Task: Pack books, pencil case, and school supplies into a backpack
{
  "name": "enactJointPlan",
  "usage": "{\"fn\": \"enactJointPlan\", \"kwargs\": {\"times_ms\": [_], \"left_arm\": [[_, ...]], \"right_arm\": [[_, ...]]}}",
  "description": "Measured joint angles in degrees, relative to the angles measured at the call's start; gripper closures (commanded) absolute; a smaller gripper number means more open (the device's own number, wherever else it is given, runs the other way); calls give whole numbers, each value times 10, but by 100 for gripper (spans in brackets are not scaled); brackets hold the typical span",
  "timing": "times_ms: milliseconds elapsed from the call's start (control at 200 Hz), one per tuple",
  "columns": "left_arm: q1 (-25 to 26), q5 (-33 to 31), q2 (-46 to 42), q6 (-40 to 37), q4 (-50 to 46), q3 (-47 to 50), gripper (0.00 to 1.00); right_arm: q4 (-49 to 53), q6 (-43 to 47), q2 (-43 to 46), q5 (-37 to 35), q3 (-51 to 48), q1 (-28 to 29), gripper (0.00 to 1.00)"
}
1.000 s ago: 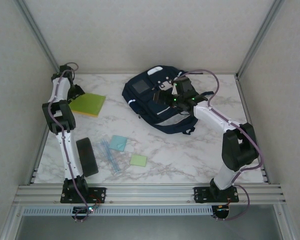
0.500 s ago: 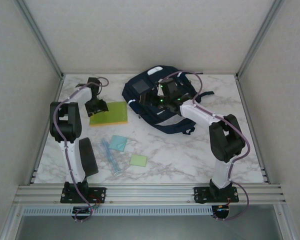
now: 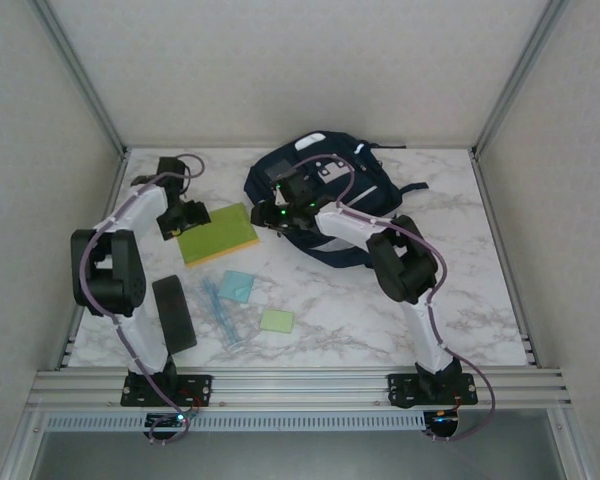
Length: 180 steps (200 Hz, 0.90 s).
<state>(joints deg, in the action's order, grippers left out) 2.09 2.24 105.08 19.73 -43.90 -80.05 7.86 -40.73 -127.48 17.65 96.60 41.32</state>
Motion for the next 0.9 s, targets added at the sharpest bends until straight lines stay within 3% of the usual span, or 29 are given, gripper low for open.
{"fn": "enactJointPlan", "kwargs": {"times_ms": [235,576,901], "left_arm": [[-53,2,23,15,20,5,39],[-50,4,66,21,45,34,47],[-45,5,76,33,62,41,54]], "right_arm": [[57,7,-93,-30,118,10,56],[195,56,-189,-123,292,40,58],[229,78,-208,-118,331,50,62]]}}
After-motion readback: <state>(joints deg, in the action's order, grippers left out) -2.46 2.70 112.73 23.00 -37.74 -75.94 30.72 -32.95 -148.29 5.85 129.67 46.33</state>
